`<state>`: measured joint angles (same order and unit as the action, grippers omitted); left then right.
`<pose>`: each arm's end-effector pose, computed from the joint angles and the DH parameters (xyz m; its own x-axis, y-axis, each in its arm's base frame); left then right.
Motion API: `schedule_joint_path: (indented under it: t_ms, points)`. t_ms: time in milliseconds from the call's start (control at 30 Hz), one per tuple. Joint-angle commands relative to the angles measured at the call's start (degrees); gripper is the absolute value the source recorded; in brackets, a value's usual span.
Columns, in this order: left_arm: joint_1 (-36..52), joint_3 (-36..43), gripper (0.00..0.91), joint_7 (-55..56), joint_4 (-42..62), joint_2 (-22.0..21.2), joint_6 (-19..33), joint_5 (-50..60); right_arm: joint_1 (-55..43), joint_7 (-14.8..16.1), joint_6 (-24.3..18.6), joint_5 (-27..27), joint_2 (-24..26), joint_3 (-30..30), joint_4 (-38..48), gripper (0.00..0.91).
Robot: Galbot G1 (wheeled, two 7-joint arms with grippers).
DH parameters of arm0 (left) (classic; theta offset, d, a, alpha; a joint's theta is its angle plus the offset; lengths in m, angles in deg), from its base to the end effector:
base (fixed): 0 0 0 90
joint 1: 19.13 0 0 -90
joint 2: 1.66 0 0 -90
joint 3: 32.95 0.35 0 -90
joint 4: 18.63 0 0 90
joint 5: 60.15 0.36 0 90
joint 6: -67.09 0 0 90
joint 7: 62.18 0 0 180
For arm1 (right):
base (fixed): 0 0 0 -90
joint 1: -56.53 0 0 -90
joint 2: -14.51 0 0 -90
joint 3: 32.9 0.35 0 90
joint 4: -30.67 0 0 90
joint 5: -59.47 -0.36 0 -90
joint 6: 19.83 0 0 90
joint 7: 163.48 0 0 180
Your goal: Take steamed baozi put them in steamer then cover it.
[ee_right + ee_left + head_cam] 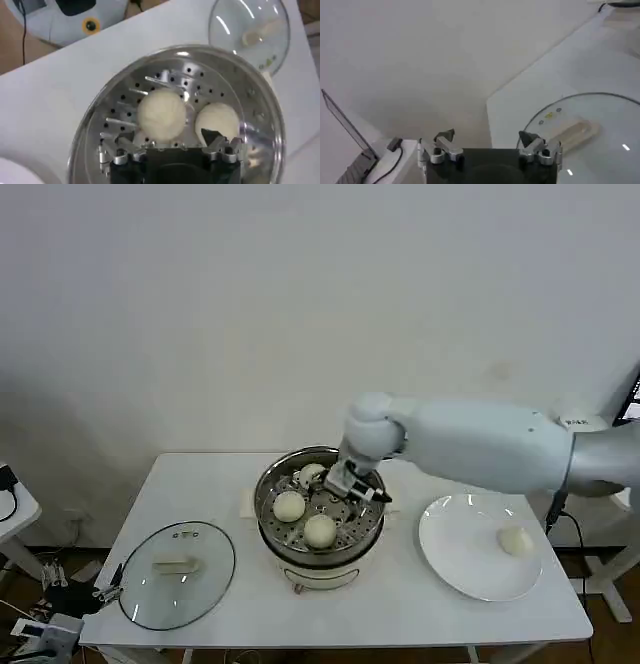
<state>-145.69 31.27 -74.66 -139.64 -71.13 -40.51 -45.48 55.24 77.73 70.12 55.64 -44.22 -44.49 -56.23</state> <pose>0.1594 0.1834 -0.2515 -0.9186 -0.2172 0.3303 0.0588 0.7512 0.6574 0.5001 0.1092 -0.0610 -0.1483 -0.2722 0.9507 -0.5548 -0.7730 -0.3079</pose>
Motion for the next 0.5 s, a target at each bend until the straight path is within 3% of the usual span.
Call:
schedule_joint_path:
  t_ms: [33,300,500]
  points:
    - [0.5,0.69,0.907,-0.09,0.12,1.23,-0.13,-0.14,-2.04,0.73,10.39,-5.92,11.74,4.28,0.83,0.907]
    - [2.42,2.77,0.907,-0.34,0.99,3.48,-0.31,-0.8,-0.9,0.92,15.49,-7.6,27.24,5.45,-1.51,0.907]
    - [4.12,5.24,0.907,-0.4,1.72,4.6,-0.42,-0.85,4.55,1.25,15.83,-3.6,34.83,6.85,-1.86,0.907]
